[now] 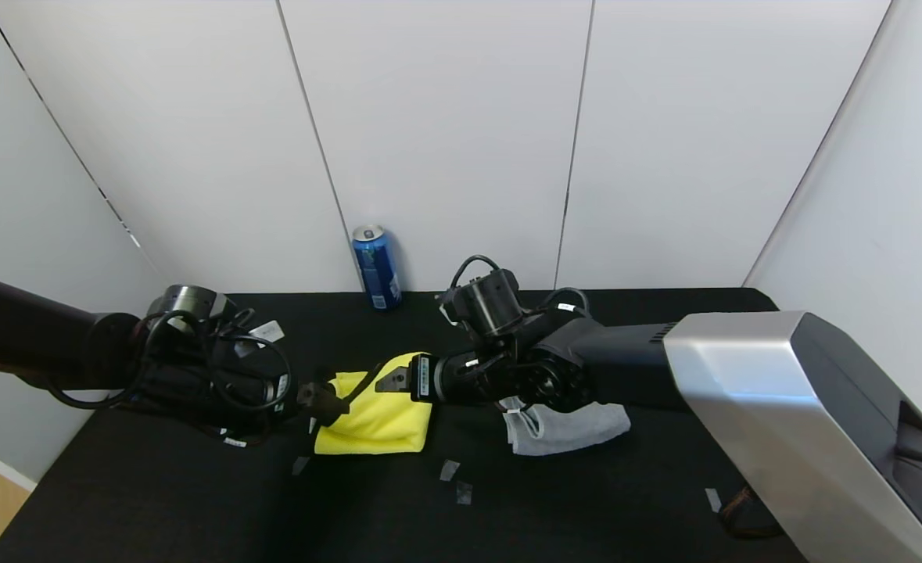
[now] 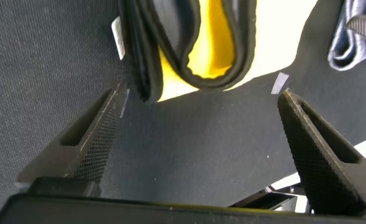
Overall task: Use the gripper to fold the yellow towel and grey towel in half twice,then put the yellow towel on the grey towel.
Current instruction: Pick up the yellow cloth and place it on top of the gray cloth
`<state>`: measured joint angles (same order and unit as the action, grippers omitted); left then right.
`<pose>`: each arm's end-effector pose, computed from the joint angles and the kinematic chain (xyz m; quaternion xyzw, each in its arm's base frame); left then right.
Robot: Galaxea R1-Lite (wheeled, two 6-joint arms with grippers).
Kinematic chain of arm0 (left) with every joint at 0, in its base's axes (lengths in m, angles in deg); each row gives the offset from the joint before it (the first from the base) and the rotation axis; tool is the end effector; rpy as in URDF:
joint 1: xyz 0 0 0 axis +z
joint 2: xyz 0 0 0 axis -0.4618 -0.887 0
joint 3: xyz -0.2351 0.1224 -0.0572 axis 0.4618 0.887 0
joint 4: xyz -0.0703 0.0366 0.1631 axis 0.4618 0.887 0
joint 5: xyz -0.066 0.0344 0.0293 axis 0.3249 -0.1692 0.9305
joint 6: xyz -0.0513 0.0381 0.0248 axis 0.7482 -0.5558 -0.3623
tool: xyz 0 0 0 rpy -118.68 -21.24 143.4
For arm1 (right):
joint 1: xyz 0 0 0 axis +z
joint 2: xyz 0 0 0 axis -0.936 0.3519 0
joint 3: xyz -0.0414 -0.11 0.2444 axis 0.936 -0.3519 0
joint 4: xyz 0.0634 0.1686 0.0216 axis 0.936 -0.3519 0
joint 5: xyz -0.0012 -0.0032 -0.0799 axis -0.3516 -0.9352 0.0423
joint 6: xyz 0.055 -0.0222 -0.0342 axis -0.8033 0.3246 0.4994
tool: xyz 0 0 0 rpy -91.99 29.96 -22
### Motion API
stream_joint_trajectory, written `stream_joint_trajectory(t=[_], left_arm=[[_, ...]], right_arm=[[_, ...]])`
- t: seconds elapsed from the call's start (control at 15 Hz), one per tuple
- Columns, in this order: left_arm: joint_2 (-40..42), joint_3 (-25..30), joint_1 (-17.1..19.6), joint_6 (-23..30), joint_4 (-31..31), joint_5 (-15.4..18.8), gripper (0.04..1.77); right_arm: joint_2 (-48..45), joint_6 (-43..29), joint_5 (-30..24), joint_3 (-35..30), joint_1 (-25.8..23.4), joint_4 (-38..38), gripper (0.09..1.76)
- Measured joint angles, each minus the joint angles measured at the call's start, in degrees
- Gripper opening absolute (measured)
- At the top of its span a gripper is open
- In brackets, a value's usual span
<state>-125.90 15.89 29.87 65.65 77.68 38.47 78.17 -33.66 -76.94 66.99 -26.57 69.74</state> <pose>0.3411 -0.0202 0.0473 -0.1969 0.4997 -0.1728 0.8256 0.3655 0.3659 0.0703 0.1834 0.4123 0.3711 0.8116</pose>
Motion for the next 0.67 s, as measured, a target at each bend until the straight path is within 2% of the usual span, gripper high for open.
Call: stream_joint_trajectory(t=[0.67], left_arm=[[-0.4, 1.9, -0.5, -0.4, -0.3, 0.0, 1.72]], right_arm=[[3.4, 0.2, -0.7, 0.4, -0.1, 3.6, 1.71]])
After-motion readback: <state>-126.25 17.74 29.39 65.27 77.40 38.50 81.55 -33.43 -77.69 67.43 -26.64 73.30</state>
